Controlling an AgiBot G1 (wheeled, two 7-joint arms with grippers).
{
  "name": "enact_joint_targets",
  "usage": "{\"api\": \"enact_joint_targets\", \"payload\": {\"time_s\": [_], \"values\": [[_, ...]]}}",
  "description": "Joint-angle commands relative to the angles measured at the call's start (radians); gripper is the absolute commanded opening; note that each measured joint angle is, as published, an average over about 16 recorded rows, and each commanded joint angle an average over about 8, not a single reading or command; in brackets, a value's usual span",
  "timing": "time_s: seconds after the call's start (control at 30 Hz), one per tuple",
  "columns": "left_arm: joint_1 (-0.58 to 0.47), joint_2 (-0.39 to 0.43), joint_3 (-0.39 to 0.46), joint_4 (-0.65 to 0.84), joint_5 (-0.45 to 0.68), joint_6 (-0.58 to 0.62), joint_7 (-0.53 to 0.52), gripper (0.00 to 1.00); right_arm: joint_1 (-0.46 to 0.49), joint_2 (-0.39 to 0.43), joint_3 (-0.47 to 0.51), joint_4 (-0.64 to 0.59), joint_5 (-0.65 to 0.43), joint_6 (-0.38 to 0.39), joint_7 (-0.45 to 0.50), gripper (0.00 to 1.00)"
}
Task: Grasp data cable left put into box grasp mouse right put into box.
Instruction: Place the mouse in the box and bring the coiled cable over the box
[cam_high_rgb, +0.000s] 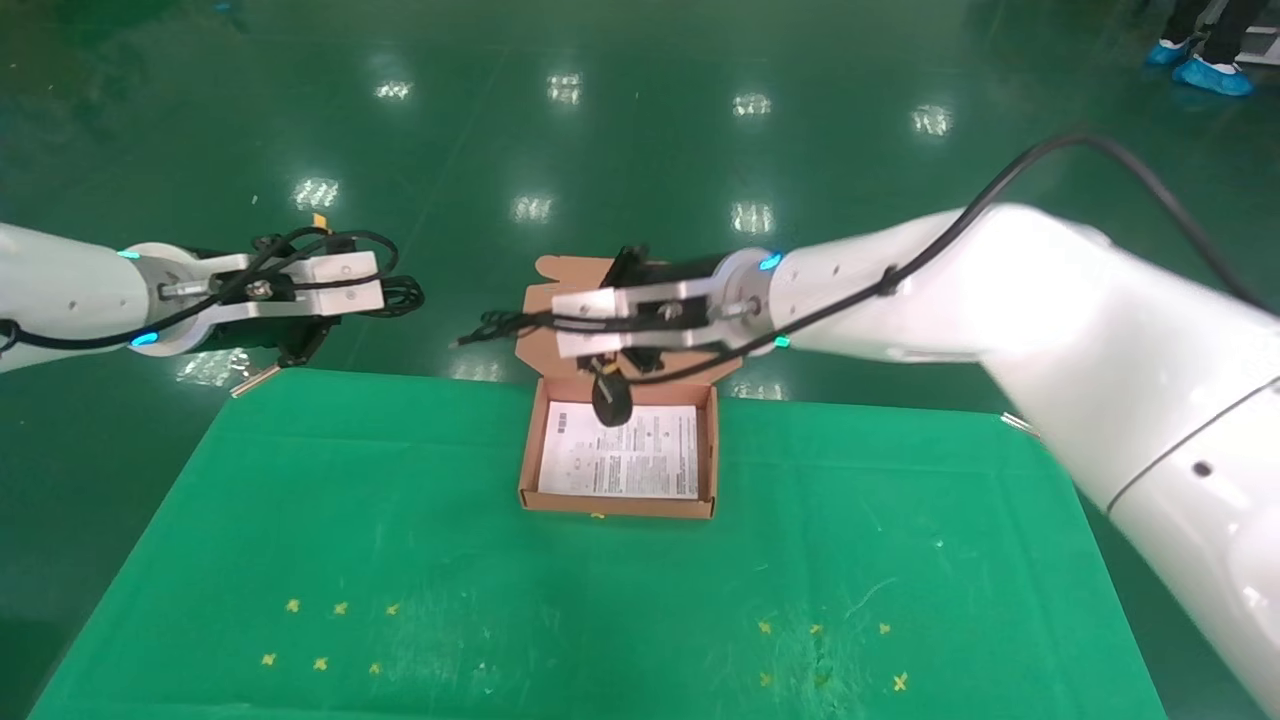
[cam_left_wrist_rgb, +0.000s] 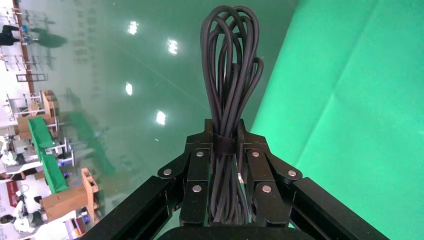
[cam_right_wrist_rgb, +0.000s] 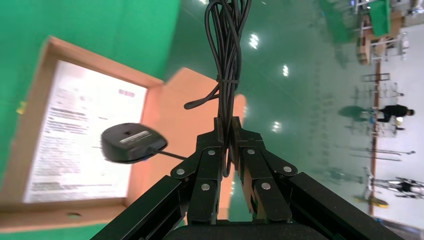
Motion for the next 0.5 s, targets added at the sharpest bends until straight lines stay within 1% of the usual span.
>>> {"api": "enact_joint_targets", "payload": {"time_s": [0.03,0.3,0.5], "values": [[0.001,-0.001,0.000,-0.004,0.002,0.001,-0.003,0.00,-0.007,-0.001,-0.021,0.004,0.014,0.004,0.005,0.00],[0.002,-0.002,0.000,-0.009,0.005,0.003,-0.007,0.00,-0.042,-0.005,-0.132,0.032,0.102,0.052,0.041,0.00],[0.003,-0.002,0.000,-0.010,0.005,0.003,-0.008,0.00,-0.060,-0.005,-0.197,0.039,0.182,0.090,0.066,0.00]]}}
